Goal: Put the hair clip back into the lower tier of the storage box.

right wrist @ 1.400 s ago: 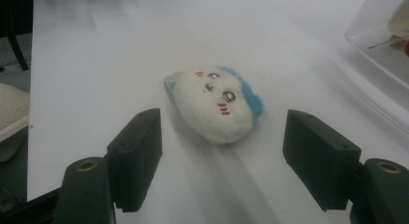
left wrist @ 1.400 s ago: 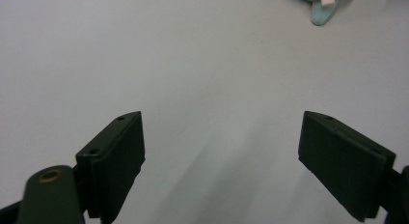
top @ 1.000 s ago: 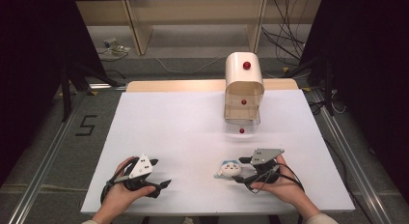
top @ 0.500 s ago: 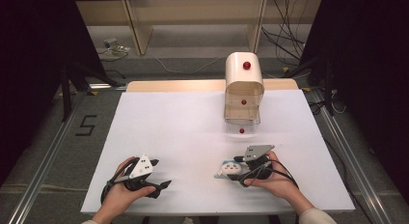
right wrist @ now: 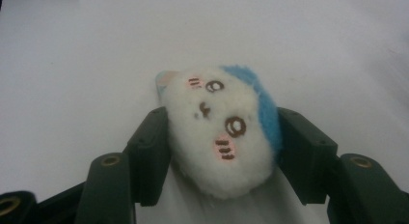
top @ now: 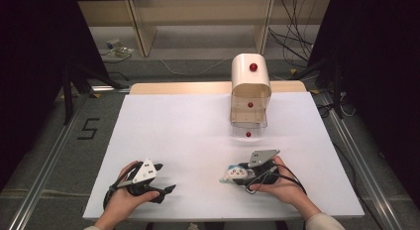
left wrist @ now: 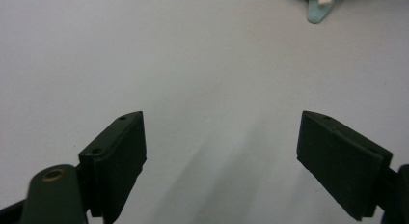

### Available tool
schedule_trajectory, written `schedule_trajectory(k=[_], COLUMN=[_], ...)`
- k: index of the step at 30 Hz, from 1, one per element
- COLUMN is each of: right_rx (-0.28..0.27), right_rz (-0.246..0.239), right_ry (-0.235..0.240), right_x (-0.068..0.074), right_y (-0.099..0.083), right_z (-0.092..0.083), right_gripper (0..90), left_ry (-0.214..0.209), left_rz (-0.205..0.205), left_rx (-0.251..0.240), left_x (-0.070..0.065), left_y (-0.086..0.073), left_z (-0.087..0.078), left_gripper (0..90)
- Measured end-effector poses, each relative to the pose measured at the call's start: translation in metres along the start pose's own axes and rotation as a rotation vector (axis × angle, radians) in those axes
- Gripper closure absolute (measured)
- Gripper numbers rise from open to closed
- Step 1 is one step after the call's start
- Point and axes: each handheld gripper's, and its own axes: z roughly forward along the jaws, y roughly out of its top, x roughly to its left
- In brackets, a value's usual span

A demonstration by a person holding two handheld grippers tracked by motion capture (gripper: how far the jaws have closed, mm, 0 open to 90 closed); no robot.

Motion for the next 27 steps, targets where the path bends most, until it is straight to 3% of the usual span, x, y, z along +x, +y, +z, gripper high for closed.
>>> schedule_trajectory(k=[27], right_rx=[-0.085], right_rz=[0.019], right_ry=[-0.07], right_x=[-0.003], right_y=[0.006], right_z=[-0.019], right_gripper=[42.7], left_ry=[0.012], left_rz=[0.004], left_rx=[0.005], left_x=[0.002], left_y=[-0.001], left_z=[-0.001], left_gripper=[18.1])
